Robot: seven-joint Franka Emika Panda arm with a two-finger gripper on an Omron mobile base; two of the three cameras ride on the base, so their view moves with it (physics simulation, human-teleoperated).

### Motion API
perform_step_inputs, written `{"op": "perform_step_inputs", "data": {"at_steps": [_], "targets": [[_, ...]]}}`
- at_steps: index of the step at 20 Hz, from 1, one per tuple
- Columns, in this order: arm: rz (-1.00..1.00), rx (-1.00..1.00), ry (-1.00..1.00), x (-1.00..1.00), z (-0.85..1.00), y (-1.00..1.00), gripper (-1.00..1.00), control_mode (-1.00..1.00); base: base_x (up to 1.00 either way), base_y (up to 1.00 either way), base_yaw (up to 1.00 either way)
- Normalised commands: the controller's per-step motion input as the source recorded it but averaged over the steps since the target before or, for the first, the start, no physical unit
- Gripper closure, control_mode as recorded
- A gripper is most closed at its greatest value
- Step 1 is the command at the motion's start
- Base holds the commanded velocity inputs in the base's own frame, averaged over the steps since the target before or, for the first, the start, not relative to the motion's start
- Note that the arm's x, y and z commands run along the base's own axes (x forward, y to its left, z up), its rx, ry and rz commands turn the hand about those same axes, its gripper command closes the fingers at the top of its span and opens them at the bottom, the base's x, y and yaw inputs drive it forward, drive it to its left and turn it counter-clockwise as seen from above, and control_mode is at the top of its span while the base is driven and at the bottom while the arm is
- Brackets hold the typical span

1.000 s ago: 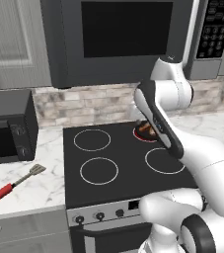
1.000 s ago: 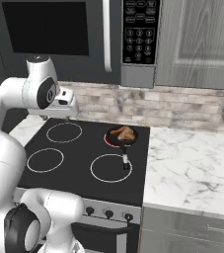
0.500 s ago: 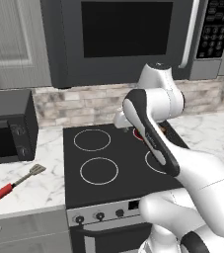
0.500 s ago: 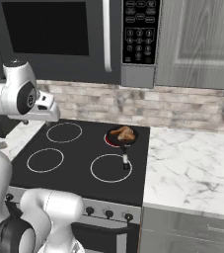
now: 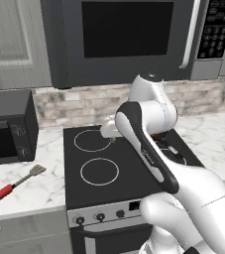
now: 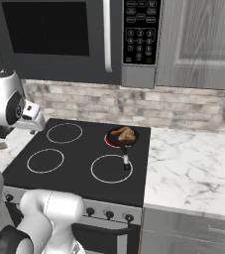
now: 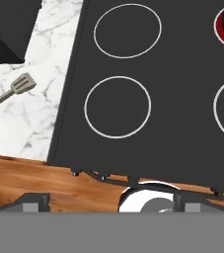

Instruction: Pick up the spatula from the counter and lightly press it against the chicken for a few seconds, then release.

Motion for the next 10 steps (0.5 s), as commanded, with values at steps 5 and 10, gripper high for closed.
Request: {"op": "perform_step_inputs", "data": {"at_steps": [5, 10], "targets": [[0.00, 0.06, 0.01, -0.03, -0.14, 0.48, -1.00, -1.00, 0.00, 0.00, 0.00], [0.00, 0.02, 0.00, -0.12, -0.08, 0.51, -1.00, -1.00, 0.00, 0.00, 0.00]]}}
